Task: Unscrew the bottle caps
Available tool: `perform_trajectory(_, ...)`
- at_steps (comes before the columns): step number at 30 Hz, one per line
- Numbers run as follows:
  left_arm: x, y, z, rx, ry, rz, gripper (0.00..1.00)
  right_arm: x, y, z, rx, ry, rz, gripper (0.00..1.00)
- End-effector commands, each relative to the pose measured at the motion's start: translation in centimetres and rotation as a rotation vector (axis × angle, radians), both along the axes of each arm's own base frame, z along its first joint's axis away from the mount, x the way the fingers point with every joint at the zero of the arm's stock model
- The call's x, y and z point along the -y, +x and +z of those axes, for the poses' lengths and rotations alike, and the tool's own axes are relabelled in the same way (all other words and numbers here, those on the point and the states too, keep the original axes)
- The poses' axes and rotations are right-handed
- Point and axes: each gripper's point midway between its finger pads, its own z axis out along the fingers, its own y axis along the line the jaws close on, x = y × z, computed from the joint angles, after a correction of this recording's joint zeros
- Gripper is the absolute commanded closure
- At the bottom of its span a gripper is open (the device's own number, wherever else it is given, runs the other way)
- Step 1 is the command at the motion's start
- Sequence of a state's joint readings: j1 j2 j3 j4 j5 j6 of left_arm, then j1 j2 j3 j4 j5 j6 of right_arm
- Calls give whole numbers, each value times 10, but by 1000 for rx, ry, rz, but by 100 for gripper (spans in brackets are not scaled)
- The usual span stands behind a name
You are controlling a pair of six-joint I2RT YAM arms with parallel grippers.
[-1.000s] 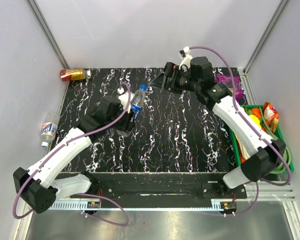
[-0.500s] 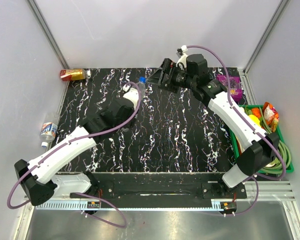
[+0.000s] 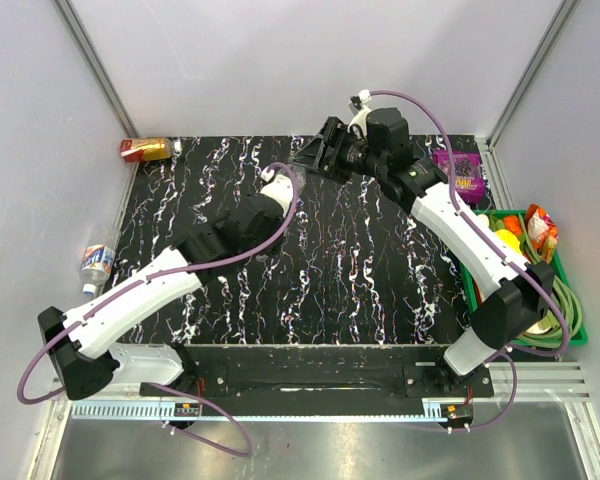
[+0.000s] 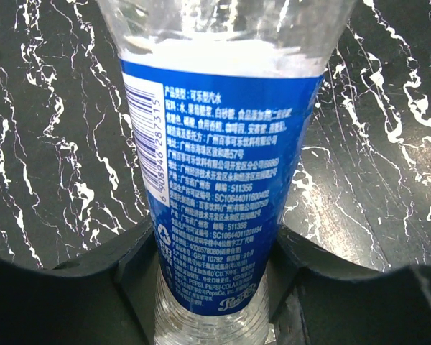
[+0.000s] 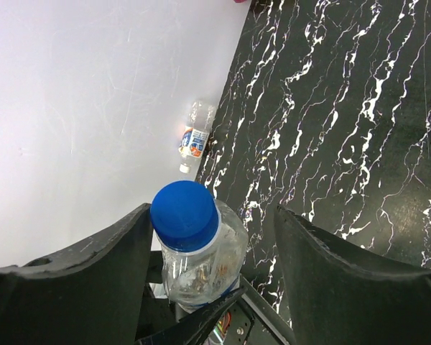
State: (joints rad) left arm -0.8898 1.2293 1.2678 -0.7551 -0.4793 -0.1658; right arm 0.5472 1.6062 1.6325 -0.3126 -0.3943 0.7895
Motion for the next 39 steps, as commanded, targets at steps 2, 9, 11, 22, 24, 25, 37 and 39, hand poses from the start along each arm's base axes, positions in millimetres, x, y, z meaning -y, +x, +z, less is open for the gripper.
perform_trajectory(2,13,5,20,29,-58,4,77,1,1,29,82,49,-42,30)
perform_trajectory(9,17,4,19,24,-55,-3,77,9,0,43,128,59,-86,32)
perform_trajectory(11,17,4,20,22,-53,-5,77,10,0,46,138,61,-86,32)
perform_trajectory(22,23,2,21,21,-37,-26,77,10,5,46,141,58,-98,39)
perform_trajectory(24,24,2,21,22,-35,-31,77,10,5,46,141,57,-103,46)
perform_trajectory(25,24,2,21,25,-30,-28,77,11,5,46,141,55,-102,50)
perform_trajectory(37,25,3,16,28,1,-27,77,13,2,52,161,82,-107,62)
perform_trajectory(39,25,3,15,27,7,-27,77,12,1,54,163,88,-107,51)
